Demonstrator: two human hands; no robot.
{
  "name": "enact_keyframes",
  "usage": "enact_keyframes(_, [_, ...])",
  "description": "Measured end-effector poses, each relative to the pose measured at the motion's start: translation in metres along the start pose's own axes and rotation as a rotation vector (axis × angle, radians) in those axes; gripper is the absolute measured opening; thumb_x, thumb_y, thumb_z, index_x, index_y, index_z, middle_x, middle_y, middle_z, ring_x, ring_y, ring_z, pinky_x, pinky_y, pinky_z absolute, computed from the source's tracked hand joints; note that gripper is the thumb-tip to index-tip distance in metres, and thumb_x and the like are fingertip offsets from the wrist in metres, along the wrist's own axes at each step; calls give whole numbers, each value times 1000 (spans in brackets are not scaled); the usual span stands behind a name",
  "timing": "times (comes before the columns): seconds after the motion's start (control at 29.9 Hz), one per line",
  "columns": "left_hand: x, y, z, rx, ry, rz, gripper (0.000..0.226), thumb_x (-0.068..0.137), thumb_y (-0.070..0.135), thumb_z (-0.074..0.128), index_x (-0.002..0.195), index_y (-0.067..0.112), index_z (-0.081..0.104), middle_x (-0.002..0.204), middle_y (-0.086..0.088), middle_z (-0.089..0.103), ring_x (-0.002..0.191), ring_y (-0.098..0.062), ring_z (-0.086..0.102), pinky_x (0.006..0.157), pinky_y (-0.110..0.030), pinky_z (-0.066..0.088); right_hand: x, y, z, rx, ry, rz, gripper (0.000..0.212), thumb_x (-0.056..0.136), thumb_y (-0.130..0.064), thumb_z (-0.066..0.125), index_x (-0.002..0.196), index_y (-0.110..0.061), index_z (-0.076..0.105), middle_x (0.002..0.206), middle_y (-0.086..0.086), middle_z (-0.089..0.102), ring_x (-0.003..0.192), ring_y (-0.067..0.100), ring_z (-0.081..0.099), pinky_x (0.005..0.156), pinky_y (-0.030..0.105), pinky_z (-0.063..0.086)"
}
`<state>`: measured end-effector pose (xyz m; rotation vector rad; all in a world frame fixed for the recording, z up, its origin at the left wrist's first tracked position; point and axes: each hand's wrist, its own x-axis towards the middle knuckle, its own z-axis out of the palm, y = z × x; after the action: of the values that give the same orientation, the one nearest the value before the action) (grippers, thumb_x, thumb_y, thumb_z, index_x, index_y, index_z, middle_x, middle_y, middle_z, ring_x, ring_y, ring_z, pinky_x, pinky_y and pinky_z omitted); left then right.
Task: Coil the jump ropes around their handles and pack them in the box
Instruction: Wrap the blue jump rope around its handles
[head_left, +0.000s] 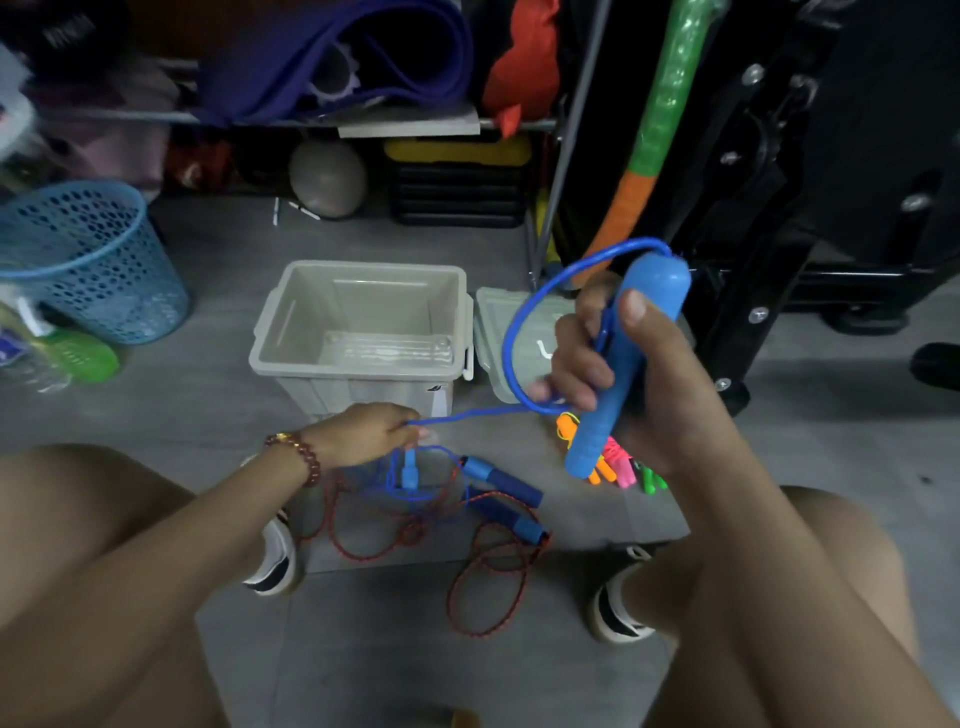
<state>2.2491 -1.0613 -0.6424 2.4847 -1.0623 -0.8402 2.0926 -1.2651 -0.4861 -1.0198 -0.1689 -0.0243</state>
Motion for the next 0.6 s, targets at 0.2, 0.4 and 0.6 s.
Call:
enact_keyframes(0.2, [-5, 2, -14, -55, 168, 14, 34, 95, 43, 45, 73, 16, 45, 67, -1, 48, 70, -24, 51, 69, -34, 38, 11, 13, -25, -1226, 458, 70, 25, 82, -37, 70, 86, -18, 53, 64, -7, 46, 57, 13, 43, 53, 28, 36])
enact_keyframes(0.4, [-29, 52, -16, -504, 369, 237, 17, 90, 35, 37, 77, 23, 37, 66, 7, 37, 61, -7, 34, 62, -25, 33, 14, 37, -21, -1489, 208, 209, 65, 77, -51, 68, 135, -27, 49, 119, -2, 52, 108, 13, 52, 86, 21, 37])
enact_keyframes(0.6, [-46, 70, -28, -680, 378, 410, 10, 87, 13, 41, 78, 18, 44, 67, 15, 50, 63, 3, 41, 61, -14, 34, 18, 73, -3, -1423, 99, 88, 41, 75, -40, 74, 106, -16, 64, 117, -6, 51, 100, 9, 56, 90, 29, 44])
